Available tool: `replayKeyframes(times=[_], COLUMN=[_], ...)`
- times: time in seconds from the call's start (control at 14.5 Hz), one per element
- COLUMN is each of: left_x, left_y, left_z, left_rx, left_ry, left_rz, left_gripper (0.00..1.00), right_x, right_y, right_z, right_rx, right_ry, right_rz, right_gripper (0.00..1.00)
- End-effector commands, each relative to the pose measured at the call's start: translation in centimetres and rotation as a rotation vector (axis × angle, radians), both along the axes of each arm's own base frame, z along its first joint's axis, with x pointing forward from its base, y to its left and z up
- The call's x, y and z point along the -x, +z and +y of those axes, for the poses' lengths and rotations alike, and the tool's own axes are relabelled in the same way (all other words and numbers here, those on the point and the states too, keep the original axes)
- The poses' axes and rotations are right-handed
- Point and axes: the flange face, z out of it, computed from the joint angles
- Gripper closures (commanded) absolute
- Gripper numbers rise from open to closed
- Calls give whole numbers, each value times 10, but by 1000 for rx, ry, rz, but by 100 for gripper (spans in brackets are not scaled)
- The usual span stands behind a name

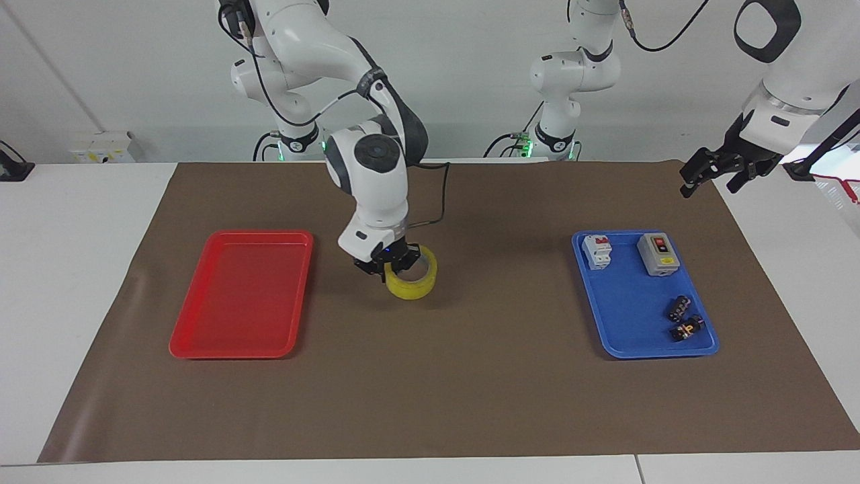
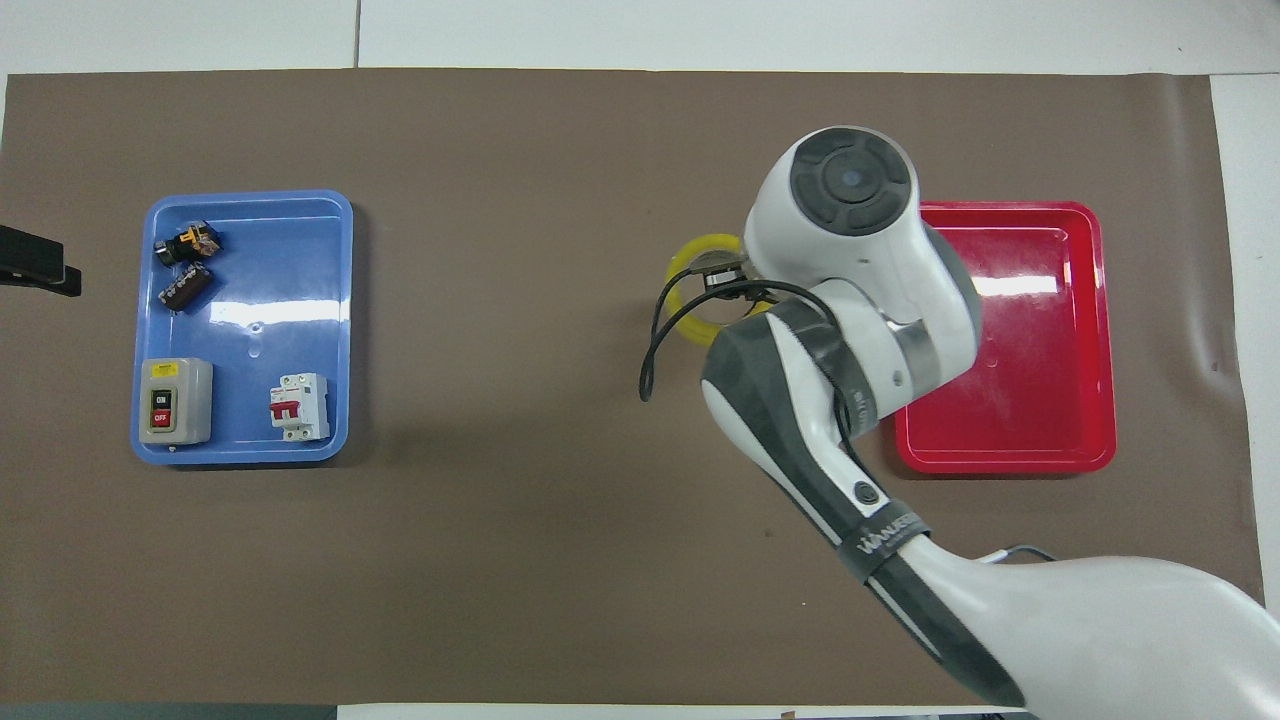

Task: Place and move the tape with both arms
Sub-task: 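Grasp the tape with the right gripper and carry it to the red tray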

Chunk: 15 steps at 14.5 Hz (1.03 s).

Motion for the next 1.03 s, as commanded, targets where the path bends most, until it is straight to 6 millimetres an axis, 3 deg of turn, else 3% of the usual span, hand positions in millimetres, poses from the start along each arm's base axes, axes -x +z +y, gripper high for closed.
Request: replayKeyframes(times=[0.0, 0.21, 0.41, 0.76, 0.96], left_x=[9, 9, 9, 9, 9], left_y=[2, 2, 2, 2, 2], left_z=[-2, -2, -1, -2, -1], left_rx=[22, 22, 22, 22, 22], left_ry=[-7, -7, -4, -7, -4], left_rz=[7, 7, 7, 7, 6], left_gripper=[0, 0, 0, 0, 0], right_x=[-7, -20, -13, 26, 43], right_y=[36, 34, 9, -45, -62], right_z=[-84, -161, -224, -285, -302], right_rx=[14, 20, 24, 28, 31], right_ry=[22, 47, 94, 114, 116], right_rz=[8, 15, 13, -18, -30], right_gripper=[100, 100, 100, 100, 100])
